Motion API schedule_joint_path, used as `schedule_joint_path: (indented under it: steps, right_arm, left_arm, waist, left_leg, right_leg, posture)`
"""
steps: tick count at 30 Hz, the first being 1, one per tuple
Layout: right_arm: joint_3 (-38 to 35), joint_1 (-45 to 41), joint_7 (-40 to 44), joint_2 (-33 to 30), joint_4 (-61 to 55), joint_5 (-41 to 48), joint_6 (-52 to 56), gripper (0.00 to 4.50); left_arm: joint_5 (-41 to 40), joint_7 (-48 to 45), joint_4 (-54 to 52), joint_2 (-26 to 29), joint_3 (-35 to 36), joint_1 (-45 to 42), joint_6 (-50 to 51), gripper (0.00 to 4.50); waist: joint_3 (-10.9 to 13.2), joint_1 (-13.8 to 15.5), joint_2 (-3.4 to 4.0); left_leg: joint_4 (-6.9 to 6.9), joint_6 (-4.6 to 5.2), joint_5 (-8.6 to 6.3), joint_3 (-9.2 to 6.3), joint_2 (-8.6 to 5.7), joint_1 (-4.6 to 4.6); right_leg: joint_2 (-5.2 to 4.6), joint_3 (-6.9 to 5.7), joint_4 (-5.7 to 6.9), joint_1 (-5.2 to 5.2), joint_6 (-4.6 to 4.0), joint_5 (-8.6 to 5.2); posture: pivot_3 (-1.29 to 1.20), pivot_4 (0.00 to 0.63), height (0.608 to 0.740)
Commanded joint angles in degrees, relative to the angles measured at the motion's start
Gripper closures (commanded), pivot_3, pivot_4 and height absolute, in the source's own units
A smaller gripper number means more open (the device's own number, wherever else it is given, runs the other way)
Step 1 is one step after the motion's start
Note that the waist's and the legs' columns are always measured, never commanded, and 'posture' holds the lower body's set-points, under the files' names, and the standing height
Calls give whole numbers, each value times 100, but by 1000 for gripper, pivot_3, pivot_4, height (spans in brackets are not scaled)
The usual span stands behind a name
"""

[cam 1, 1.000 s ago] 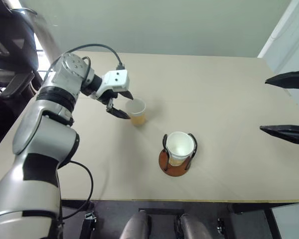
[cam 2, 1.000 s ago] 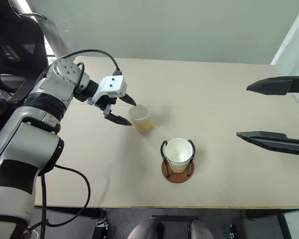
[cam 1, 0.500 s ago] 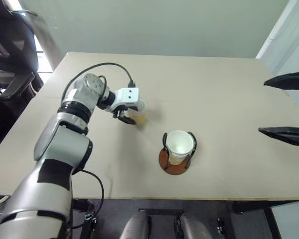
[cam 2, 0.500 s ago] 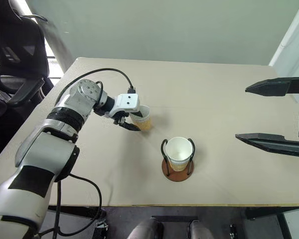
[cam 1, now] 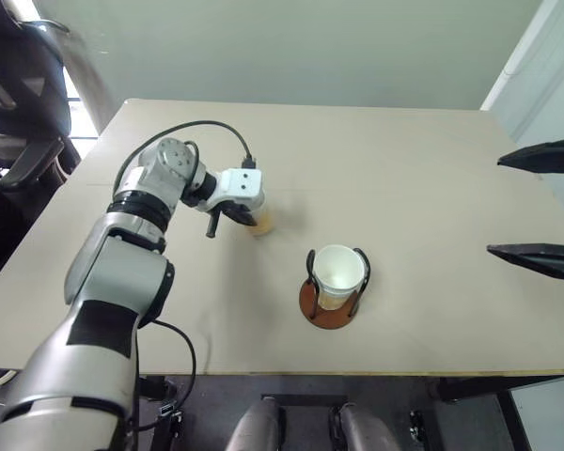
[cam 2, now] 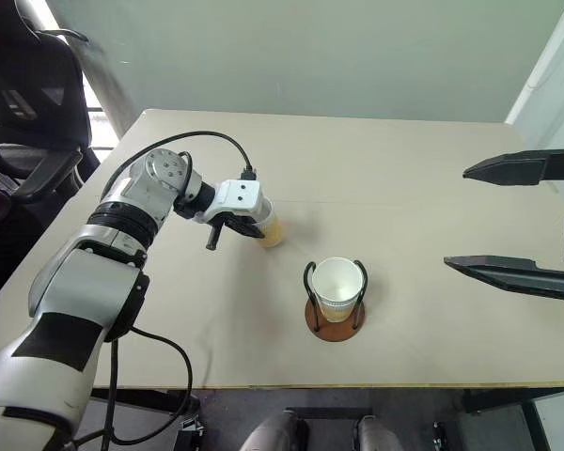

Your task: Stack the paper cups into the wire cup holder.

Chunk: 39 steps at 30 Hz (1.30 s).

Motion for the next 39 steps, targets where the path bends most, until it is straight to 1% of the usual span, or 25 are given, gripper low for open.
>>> schedule_joint_path:
  steps: [1,3,4,5,7,8,9,10,12,14,17,19,21,27,32,36,39]
  right_arm:
    - [-177,-41,71,-46,110,-91,-102,0]
    - [-166,-50,106,-57,148,-131,-130,0]
    - [-160,-61,132,-70,181,-151,-149,0]
    - [-165,-55,185,-83,200,-169,-159,0]
    - [-261,-22,417,-98,181,-24,-65,0]
    - [-286,-11,494,-107,169,22,-26,0]
    - [-363,48,631,-137,140,-36,21,0]
    - [-428,78,721,-168,143,-82,63,0]
    - [-594,135,861,-229,181,-233,131,0]
    - [-721,182,904,-232,178,-353,207,0]
    - [-847,258,864,-173,58,-379,331,0]
    - [-913,290,851,-150,-7,-365,385,0]
    - [-1018,302,874,-151,-87,-289,502,0]
    - [-1300,537,983,-92,-445,-283,790,0]
    - [-1427,627,891,-43,-606,-265,923,0]
    - [-1593,655,836,-36,-682,-194,1080,0]
    - [-1648,648,760,-51,-715,-140,1168,0]
  left_arm:
    - [-859,-794,-441,206,157,-684,209,4469]
    - [-1385,-851,-698,278,-53,-901,369,4469]
    - [-1929,-851,-1053,344,-231,-1068,651,4469]
    - [-2704,-851,-1652,506,-521,-1218,1069,4469]
    - [-4459,-851,-3233,1093,-1350,-1500,1778,4469]
    - [-4994,-851,-3697,1325,-1662,-1568,1939,4469]
    - [-5481,-851,-4157,1585,-2028,-1610,1979,4469]
    - [-5821,-851,-4459,1790,-2369,-1651,1941,4469]
    - [-6281,-851,-4947,2112,-3121,-1747,1762,4469]
    - [-6463,-851,-5245,2294,-3826,-1862,1478,4469]
    - [-6796,-851,-5598,2491,-4655,-2118,1128,4469]
    - [-6901,-851,-5659,2536,-5069,-2285,902,4469]
    - [-6980,-851,-5623,2438,-5342,-2395,720,4469]
    - [-7124,-851,-5524,2206,-5859,-2601,362,4469]
    - [-7043,-851,-5308,1986,-6307,-2611,130,4469]
    - [-6889,-851,-4842,1664,-6337,-2509,-59,4469]
    - [-6955,-851,-4677,1501,-6303,-2479,-79,4469]
  waist:
    - [1,4,-4]
    - [0,11,-7]
    - [1,17,-3]
    - [3,15,1]
    - [2,8,-2]
    - [1,-13,-1]
    - [-5,-16,0]
    - [-14,-20,19]
    - [-27,-22,52]
    - [-25,-18,65]
    - [-4,-33,53]
    - [6,-45,56]
    - [10,-52,56]
    - [21,-49,68]
    - [31,-75,74]
    - [35,-59,77]
    - [36,-59,80]
  left_leg:
    - [0,2,-1,-2,3,-6]
    - [2,2,-1,-6,1,-20]
    - [0,4,-2,-8,4,-24]
    - [0,5,-3,-11,5,-26]
    - [-6,7,-4,-5,4,-33]
    - [-4,-9,3,-2,8,-44]
    - [-5,-26,13,12,0,-45]
    - [-6,-36,13,8,9,-47]
    - [-7,-38,-3,20,-7,-15]
    - [-11,-32,-14,17,-5,19]
    - [-6,8,-50,7,4,22]
    - [-4,5,-50,6,7,18]
    - [-4,4,-49,8,7,18]
    - [-3,8,-47,7,6,18]
    - [-1,6,-46,9,4,14]
    - [0,8,-47,1,12,6]
    - [-2,8,-47,2,15,3]
  right_leg:
    - [0,-1,-1,-6,0,1]
    - [0,-4,-5,-14,-1,4]
    - [-3,-5,-7,-20,-1,5]
    - [-9,-4,-9,-17,0,6]
    - [-8,-3,-19,-24,1,8]
    - [-10,-1,-22,-27,4,10]
    - [0,-7,-25,-33,4,8]
    - [-5,5,-31,-32,5,7]
    - [-5,4,-28,-9,9,-21]
    - [-16,14,-20,23,9,-34]
    - [-3,5,-8,22,-8,-34]
    - [4,-3,-8,15,-17,-26]
    - [9,-7,-9,16,-24,-21]
    - [4,-8,-10,22,-56,-35]
    - [8,-5,-12,20,-33,-20]
    - [0,-8,-13,17,-22,-17]
    - [0,-11,-16,17,-20,-16]
  posture:
    - [0,150,740]
    - [0,150,740]
    - [0,150,740]
    - [0,150,740]
    - [0,150,740]
    - [0,150,740]
    - [0,150,740]
    - [0,150,740]
    - [0,150,740]
    - [0,150,740]
    - [0,150,740]
    - [0,150,740]
    - [0,150,740]
    - [0,150,740]
    - [0,150,740]
    - [0,150,740]
    - [0,150,740]
